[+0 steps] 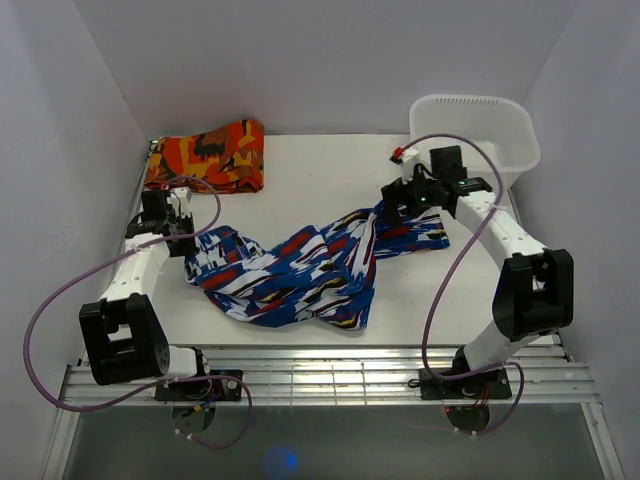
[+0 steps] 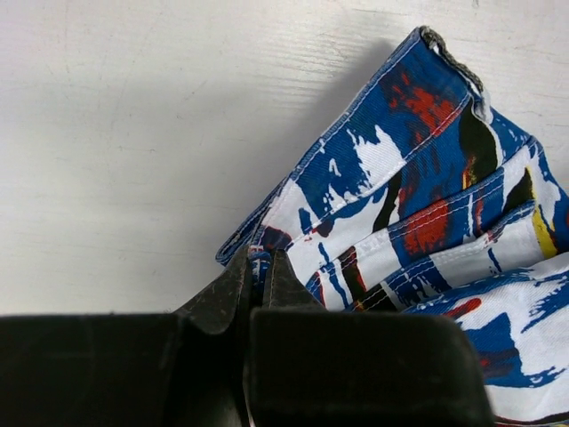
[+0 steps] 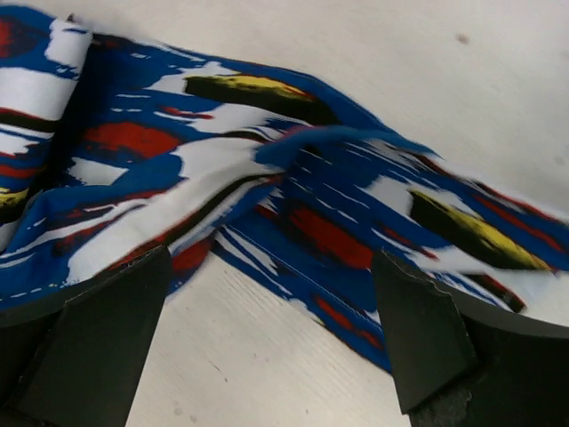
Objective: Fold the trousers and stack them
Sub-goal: Flatten the trousers out
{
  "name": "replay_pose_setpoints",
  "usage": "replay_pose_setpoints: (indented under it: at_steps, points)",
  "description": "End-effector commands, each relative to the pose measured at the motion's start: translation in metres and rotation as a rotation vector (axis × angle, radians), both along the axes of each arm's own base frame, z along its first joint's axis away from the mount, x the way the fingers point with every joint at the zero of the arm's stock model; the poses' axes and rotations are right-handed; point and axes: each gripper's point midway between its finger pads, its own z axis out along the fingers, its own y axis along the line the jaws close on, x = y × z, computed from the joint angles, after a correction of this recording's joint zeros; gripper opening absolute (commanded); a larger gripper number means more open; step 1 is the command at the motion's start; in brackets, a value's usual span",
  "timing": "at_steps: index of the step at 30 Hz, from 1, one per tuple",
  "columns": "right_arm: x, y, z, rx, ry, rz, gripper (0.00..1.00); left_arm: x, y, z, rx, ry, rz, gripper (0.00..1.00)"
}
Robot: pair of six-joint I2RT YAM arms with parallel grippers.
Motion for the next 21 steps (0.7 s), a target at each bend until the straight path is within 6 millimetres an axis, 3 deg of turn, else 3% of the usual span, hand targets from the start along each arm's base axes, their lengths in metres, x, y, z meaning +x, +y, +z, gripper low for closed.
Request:
replay_pose_setpoints:
  at_steps: [1,2,3,4,6,7,9,10,12,15,16,21]
  points:
    - [0.010,0.054,0.002,-0.094,-0.152,0.178,0.98,0.005,0.007,0.027,-0.005,-0.053,0.057,0.00]
    - [0.009,0.073,0.002,-0.124,-0.188,0.246,0.98,0.007,0.008,0.031,-0.009,-0.055,0.056,0.00]
    - [0.013,0.077,-0.002,-0.174,-0.230,0.306,0.98,0.007,0.006,0.030,-0.036,-0.046,0.084,0.00]
    - [0.019,0.078,-0.019,-0.229,-0.211,0.315,0.98,0.006,0.007,0.029,-0.045,-0.033,0.095,0.00]
    - [0.034,0.086,-0.023,-0.284,-0.226,0.299,0.98,0.010,0.009,0.031,-0.063,-0.028,0.127,0.00]
    - [0.044,0.080,-0.044,-0.332,-0.180,0.257,0.99,0.009,0.011,0.031,-0.071,-0.016,0.141,0.00]
    - [0.062,0.079,-0.045,-0.341,-0.160,0.168,0.99,0.012,0.013,0.033,-0.088,-0.017,0.156,0.00]
    - [0.070,0.071,-0.061,-0.387,-0.130,0.116,1.00,0.012,0.015,0.031,-0.094,-0.008,0.163,0.00]
    - [0.070,0.061,-0.071,-0.436,-0.084,0.082,0.97,0.012,0.018,0.031,-0.094,-0.005,0.165,0.00]
    - [0.060,0.029,-0.085,-0.559,-0.038,0.041,0.87,0.010,0.026,0.031,-0.083,-0.002,0.172,0.00]
    - [0.045,0.011,-0.093,-0.596,-0.010,0.037,0.79,0.009,0.032,0.030,-0.084,0.000,0.184,0.00]
    - [-0.004,-0.085,-0.118,-0.747,0.118,0.030,0.67,0.004,0.045,0.019,-0.134,0.018,0.242,0.00]
